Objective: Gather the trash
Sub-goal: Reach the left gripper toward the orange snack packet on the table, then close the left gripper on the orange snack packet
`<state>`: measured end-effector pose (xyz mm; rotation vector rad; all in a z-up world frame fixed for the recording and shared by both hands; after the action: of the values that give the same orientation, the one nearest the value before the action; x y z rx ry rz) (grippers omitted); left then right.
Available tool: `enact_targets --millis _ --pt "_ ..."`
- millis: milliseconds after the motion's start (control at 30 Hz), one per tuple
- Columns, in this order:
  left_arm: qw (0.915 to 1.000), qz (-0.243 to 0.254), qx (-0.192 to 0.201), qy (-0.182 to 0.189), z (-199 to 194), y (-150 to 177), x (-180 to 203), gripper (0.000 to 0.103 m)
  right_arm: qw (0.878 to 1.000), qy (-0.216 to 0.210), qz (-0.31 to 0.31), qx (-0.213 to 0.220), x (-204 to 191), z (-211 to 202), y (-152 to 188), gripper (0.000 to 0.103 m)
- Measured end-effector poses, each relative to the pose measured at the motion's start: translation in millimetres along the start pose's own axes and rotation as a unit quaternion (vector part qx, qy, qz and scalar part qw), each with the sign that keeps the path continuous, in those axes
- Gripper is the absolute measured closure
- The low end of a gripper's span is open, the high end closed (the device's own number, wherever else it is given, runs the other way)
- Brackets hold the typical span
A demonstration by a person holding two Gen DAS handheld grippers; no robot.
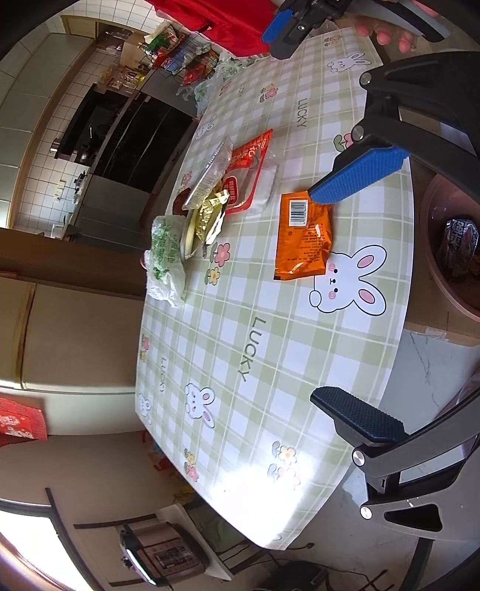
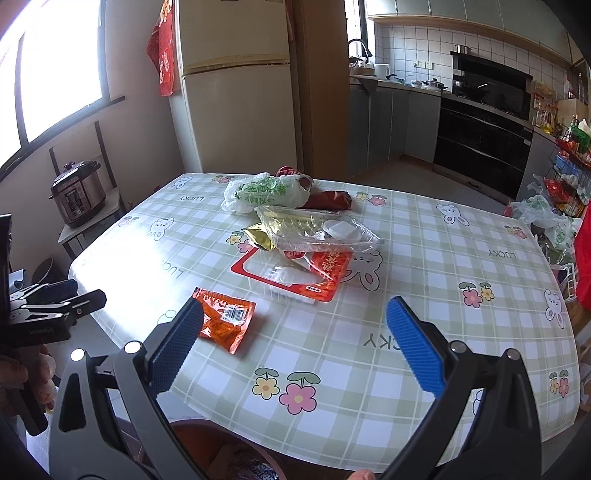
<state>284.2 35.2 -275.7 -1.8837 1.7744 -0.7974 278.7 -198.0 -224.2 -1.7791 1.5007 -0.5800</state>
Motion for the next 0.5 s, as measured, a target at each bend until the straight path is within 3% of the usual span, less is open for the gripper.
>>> enact_targets --millis 200,267,367,500 --pt "0.9968 -0.009 -0.068 0.042 53.0 30.7 33.8 0.017 1.000 -0.012 0.010 -0.020 8.1 17.9 8.9 0.006" --pt "0.9940 -0.012 -0.094 0.054 69.5 42.6 47.6 0.032 0.999 -0.019 0.010 -0.029 8.7 22.7 13.2 0.006" --pt "0.9906 -0.017 -0.118 0.068 86.2 53.5 63.0 0.045 0.999 -0.020 0.008 -0.033 10.9 24.4 16.0 0.006" --pt "0.9839 -0.061 -0.146 0.084 102.6 59.7 67.9 0.045 0.999 -0.014 0.005 -0.029 17.7 22.5 16.3 0.006"
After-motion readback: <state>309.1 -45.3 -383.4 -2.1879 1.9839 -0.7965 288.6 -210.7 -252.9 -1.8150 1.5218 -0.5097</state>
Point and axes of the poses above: each gripper's, at about its wrist camera, not at the fingertips, and z roughly the way its jaws point, x to its right, y to its underside, the point moved 9 cm from there along z, roughly the way its jaws point, and after that the axes turned 3 degrees about -y, right-handed, at the moved point
